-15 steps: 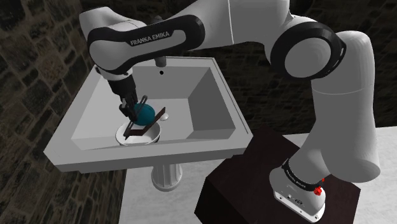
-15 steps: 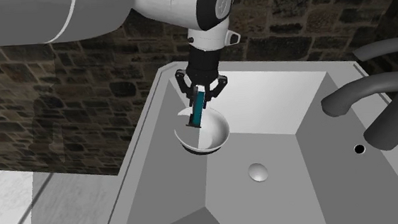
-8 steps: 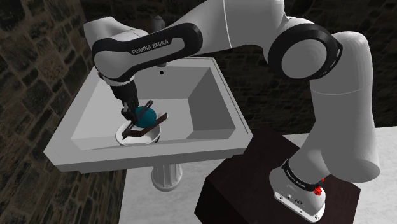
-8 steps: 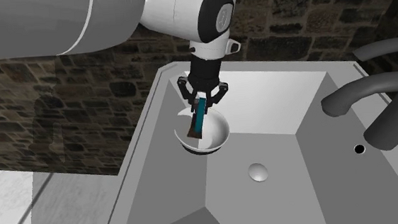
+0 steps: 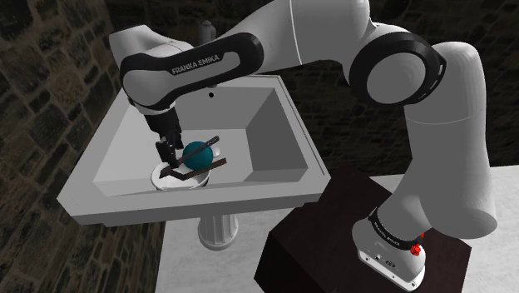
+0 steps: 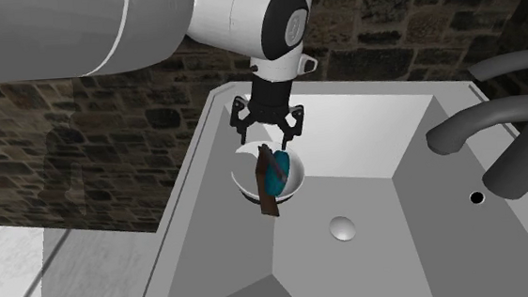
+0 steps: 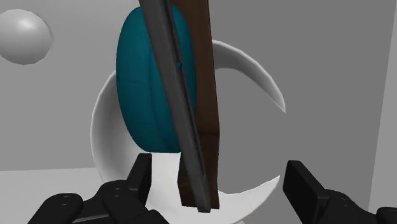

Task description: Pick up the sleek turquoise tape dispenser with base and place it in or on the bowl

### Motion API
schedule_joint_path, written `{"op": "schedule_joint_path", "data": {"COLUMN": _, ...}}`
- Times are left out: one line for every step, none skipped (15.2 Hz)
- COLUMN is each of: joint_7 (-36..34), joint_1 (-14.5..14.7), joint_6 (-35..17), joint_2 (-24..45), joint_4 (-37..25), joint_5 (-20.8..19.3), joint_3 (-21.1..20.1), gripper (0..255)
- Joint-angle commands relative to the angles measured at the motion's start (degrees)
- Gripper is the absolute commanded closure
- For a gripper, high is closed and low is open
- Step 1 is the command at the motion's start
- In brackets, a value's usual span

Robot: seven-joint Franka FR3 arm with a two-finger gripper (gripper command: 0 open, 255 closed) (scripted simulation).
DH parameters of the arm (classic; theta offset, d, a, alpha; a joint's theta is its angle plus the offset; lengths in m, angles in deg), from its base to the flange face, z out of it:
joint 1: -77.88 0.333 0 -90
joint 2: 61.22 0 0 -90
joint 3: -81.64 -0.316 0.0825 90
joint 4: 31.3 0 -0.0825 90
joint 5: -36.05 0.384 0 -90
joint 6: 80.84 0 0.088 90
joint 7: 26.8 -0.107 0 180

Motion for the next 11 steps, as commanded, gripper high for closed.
{"op": "schedule_joint_path", "data": {"joint_7": 0.0, "joint_1": 0.0, "joint_6": 0.0, "joint_2": 0.0, "joint_4": 0.0, "joint_5": 0.0, "joint_3": 0.0, "gripper": 0}}
{"op": "schedule_joint_path", "data": {"joint_7": 0.0, "joint_1": 0.0, "joint_6": 0.1, "joint_2": -0.1, "joint_4": 0.0, "joint_5": 0.0, "joint_3": 0.0, "gripper": 0}}
{"op": "schedule_joint_path", "data": {"joint_7": 0.0, "joint_1": 0.1, "joint_6": 2.0, "joint_2": -0.1, "joint_4": -1.9, "joint_5": 0.1, "joint_3": 0.0, "gripper": 0}}
{"op": "schedule_joint_path", "data": {"joint_7": 0.0, "joint_1": 0.1, "joint_6": 4.0, "joint_2": 0.0, "joint_4": -4.0, "joint_5": 0.1, "joint_3": -0.1, "gripper": 0}}
{"op": "schedule_joint_path", "data": {"joint_7": 0.0, "joint_1": 0.2, "joint_6": 6.0, "joint_2": 0.2, "joint_4": -6.2, "joint_5": 0.1, "joint_3": -0.1, "gripper": 0}}
{"op": "schedule_joint_path", "data": {"joint_7": 0.0, "joint_1": 0.3, "joint_6": 7.7, "joint_2": 0.4, "joint_4": -8.1, "joint_5": 0.0, "joint_3": 0.0, "gripper": 0}}
{"op": "schedule_joint_path", "data": {"joint_7": 0.0, "joint_1": 0.3, "joint_6": 7.7, "joint_2": 0.4, "joint_4": -8.1, "joint_5": 0.0, "joint_3": 0.0, "gripper": 0}}
{"op": "schedule_joint_path", "data": {"joint_7": 0.0, "joint_1": 0.3, "joint_6": 7.7, "joint_2": 0.4, "joint_4": -8.1, "joint_5": 0.0, "joint_3": 0.0, "gripper": 0}}
{"op": "schedule_joint_path", "data": {"joint_7": 0.0, "joint_1": 0.3, "joint_6": 7.7, "joint_2": 0.4, "joint_4": -8.1, "joint_5": 0.0, "joint_3": 0.0, "gripper": 0}}
{"op": "schedule_joint_path", "data": {"joint_7": 0.0, "joint_1": 0.3, "joint_6": 7.7, "joint_2": 0.4, "joint_4": -8.1, "joint_5": 0.0, "joint_3": 0.0, "gripper": 0}}
{"op": "schedule_joint_path", "data": {"joint_7": 0.0, "joint_1": 0.3, "joint_6": 7.7, "joint_2": 0.4, "joint_4": -8.1, "joint_5": 0.0, "joint_3": 0.0, "gripper": 0}}
